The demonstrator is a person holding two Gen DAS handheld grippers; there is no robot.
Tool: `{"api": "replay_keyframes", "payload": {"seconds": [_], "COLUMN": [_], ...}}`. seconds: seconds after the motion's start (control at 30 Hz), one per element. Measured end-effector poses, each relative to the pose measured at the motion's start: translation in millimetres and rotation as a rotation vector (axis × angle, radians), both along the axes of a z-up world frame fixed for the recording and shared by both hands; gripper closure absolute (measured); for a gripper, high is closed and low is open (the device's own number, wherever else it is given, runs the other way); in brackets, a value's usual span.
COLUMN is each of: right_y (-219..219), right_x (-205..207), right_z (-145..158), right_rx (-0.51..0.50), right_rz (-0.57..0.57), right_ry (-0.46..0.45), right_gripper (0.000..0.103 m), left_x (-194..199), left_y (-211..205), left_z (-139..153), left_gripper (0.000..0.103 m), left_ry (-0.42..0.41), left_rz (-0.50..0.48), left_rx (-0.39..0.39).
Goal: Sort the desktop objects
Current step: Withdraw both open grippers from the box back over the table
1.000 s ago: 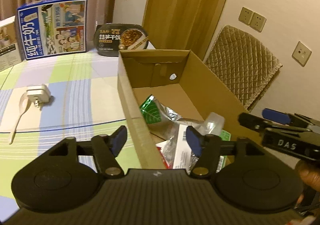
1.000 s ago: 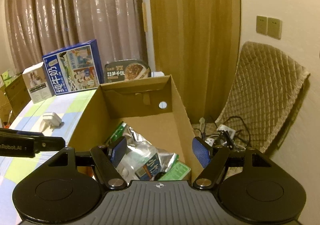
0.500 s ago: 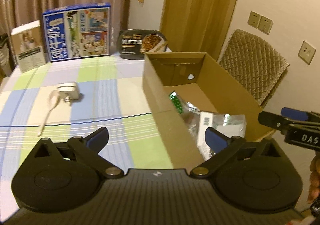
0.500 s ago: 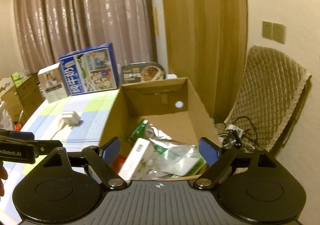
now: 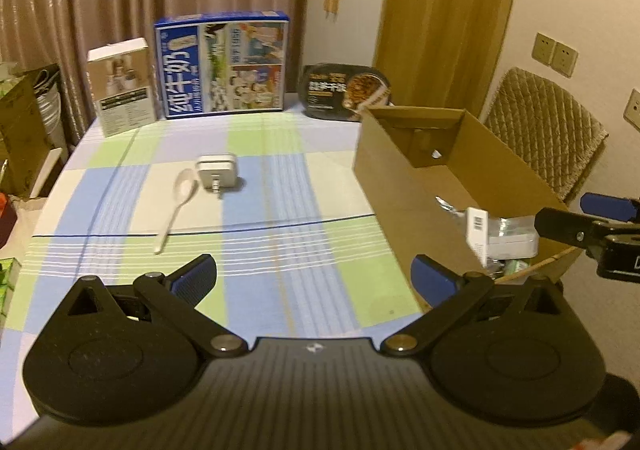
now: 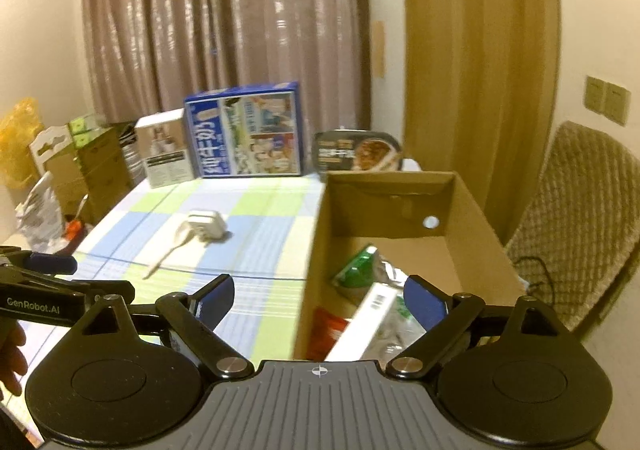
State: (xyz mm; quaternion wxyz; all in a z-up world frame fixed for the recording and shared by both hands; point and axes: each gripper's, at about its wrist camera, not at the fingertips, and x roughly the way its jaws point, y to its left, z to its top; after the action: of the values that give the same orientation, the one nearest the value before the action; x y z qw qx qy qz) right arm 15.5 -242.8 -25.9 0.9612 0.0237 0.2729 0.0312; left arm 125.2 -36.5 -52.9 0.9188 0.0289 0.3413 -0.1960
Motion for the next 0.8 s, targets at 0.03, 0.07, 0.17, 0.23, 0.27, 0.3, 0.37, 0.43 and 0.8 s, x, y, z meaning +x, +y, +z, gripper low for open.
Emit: {"api": "replay_keyframes", "payload": {"seconds": [0.03, 0.07, 0.17, 0.23, 0.27, 0.3, 0.37, 0.43, 0.8], "right_y": [5.0, 10.7, 24.4, 32.5, 37.0, 41.8, 50.7, 60.1, 103.6], "right_x": [1.8, 4.1, 9.8, 14.1, 16.6, 19.2, 25.8, 33.2, 88.9], "right_z": [-0.4, -1.1, -3.7, -6.2, -7.6, -9.0, -11.5, -14.5, -36.5], "right_rx": [-0.002, -0.005, -0.014, -0.018, -0.021, -0.024, -0.029, -0.033, -0.032], "right_rz": [0.01, 0.022, 0.051, 0.07, 0.082, 0.094, 0.114, 0.134, 0.209], "right_ry": [0.001, 0.002, 0.006, 0.01, 0.012, 0.015, 0.019, 0.024, 0.06], "right_gripper": [0.013, 0.013, 0.013, 0.012, 0.012, 0.012, 0.012, 0.012, 0.011], "left_x": [0.1, 0.8, 3.9, 8.4, 11.1, 13.2, 19.9, 27.2, 74.4], "left_y": [6.7, 14.7, 34.8, 45.9, 51.8, 56.1, 65.5, 74.4, 103.0], "left_z": [-0.3, -1.1, -3.0, -5.3, -6.6, -8.3, -11.5, -15.6, -46.9], "left_gripper": [0.001, 0.001, 0.001, 0.001, 0.001, 0.001, 0.001, 0.001, 0.002], "left_ry": [-0.001, -0.002, -0.008, -0.005, -0.004, -0.003, 0.007, 0.021, 0.098], "left_rz": [0.009, 0.021, 0.05, 0.062, 0.07, 0.074, 0.087, 0.097, 0.1], "left_rx": [-0.003, -0.005, 0.004, 0.023, 0.035, 0.042, 0.057, 0.067, 0.073]}}
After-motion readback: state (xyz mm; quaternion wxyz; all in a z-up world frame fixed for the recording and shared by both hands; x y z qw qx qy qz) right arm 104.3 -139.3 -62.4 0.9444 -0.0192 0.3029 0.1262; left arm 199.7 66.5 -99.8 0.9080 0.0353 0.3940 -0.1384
